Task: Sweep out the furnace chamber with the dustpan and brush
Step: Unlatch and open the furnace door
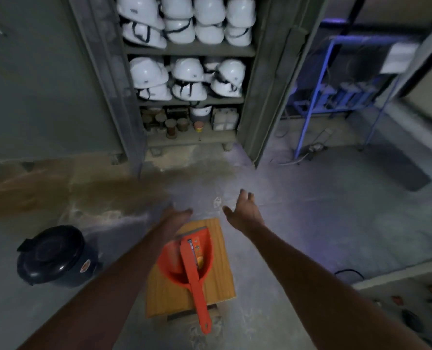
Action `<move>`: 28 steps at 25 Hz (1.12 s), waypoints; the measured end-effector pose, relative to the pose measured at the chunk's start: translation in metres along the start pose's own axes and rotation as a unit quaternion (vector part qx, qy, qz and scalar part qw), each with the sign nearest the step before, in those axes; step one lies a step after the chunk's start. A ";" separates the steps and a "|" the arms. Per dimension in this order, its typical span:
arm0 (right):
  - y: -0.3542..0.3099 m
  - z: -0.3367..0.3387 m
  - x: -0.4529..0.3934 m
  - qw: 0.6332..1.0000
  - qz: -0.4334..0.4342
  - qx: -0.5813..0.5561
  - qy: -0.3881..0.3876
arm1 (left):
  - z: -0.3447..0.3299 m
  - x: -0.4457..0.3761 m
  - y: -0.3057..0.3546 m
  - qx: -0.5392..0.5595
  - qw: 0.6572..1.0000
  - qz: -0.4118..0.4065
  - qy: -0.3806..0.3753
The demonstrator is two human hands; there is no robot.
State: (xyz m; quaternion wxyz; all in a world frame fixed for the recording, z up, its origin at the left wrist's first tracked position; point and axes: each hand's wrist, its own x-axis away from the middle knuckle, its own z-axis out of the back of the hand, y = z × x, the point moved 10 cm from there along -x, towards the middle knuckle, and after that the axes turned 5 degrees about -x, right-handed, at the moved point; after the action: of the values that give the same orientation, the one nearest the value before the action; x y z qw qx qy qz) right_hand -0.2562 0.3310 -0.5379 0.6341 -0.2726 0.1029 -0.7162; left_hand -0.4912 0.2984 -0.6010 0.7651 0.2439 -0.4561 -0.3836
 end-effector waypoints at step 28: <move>0.410 0.528 0.522 0.767 -0.404 0.012 0.498 | -0.483 0.631 0.451 -0.315 0.580 -0.723 -0.205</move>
State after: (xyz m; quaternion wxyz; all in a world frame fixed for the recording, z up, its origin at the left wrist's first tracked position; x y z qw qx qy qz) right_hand 0.3437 -0.1398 -0.1663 0.1486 0.1140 0.2762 -0.9427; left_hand 0.2833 0.0637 -0.1776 0.1498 0.1511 -0.1240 -0.9692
